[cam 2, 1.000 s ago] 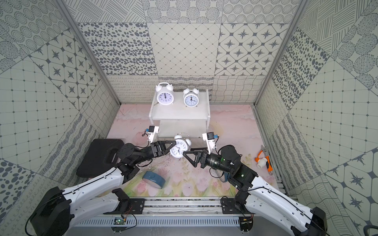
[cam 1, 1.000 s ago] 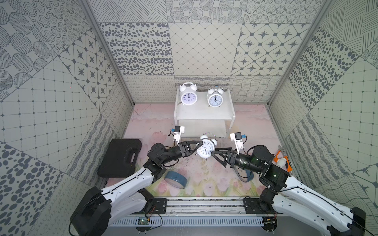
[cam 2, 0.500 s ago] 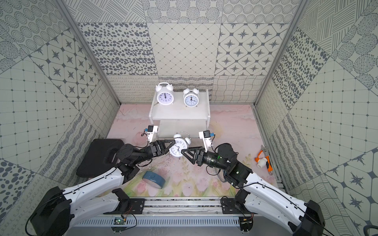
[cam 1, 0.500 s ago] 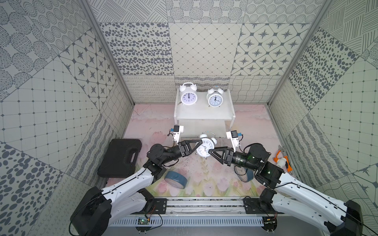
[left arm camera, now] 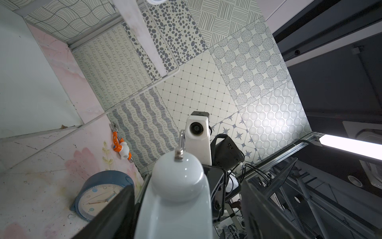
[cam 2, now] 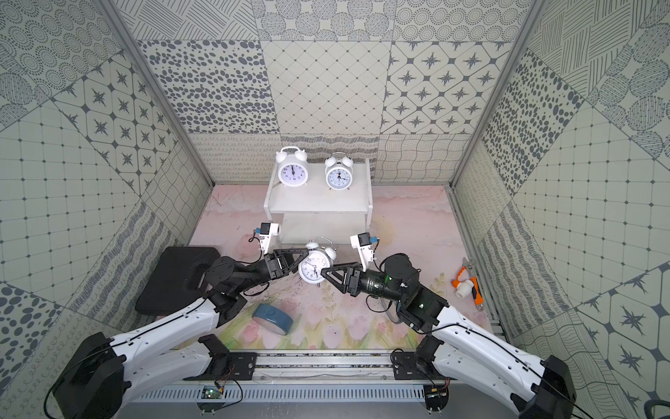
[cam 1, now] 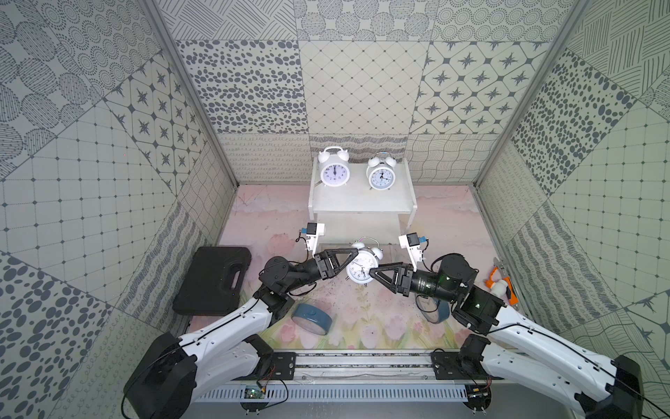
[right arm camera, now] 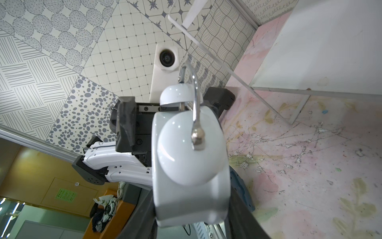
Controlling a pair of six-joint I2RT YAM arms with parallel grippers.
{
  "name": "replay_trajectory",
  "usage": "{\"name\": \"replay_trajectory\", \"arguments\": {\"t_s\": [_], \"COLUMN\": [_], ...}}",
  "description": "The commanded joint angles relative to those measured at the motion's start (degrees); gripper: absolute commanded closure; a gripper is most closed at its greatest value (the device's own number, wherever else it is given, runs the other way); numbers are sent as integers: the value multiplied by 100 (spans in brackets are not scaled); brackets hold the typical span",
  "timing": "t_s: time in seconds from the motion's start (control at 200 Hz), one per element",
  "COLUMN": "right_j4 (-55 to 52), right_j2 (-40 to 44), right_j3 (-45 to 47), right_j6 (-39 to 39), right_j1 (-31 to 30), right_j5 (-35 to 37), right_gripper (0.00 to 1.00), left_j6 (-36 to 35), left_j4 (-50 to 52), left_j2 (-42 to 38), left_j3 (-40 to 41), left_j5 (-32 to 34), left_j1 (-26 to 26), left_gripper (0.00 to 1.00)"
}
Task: Place the alarm clocks on the shelf by style
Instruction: Place the alarm on the shelf.
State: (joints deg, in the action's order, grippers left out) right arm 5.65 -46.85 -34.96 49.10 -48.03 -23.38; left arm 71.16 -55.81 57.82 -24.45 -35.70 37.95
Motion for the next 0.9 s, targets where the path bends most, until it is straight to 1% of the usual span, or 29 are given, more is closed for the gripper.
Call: {"name": "replay_trajectory", "arguments": {"t_s": [0.0,0.115,0.18,0.245,0.36,0.48,0.56,0.69,0.79,0.895], "right_j4": [-220,-673,-722,-761,-725,-485,-512,-531,-598,-652], "right_j2": [140,124,115,82,-29,-135,-175,-184,-172,-151], "right_j3": [-499,-767,-829,-891,-1001,-1013,-1055,-1051,-1054,-1027], "right_j6": [-556,-747,-753,-783,-803,-736,-763,-770,-796,-792], "right_j1": [139,494,677,784,848,856,866,908,924,927], "right_j5": [-347,-852,-1119,-1302,-1481,-1610,-1592,-1588,-1557,-1463], "right_gripper": [65,67,67,67,68,68,68,68,68,67], "left_j6": [-349,-679,-789,-833,-733,-723,-776,-852,-902,-910], "left_j4": [370,1175,1444,1535,1543,1545,1541,1662,1759,1771], "left_j2": [-256,-624,-790,-851,-685,-572,-573,-614,-667,-723], "left_j3": [-168,-253,-262,-271,-328,-350,-374,-460,-459,-422], "left_j5": [-280,-306,-371,-568,-985,-1136,-1149,-1181,-1140,-1092], "left_j1": [19,17,13,19,19,16,23,20,21,17], "left_gripper": [8,1,0,1,1,3,10,27,32,35]}}
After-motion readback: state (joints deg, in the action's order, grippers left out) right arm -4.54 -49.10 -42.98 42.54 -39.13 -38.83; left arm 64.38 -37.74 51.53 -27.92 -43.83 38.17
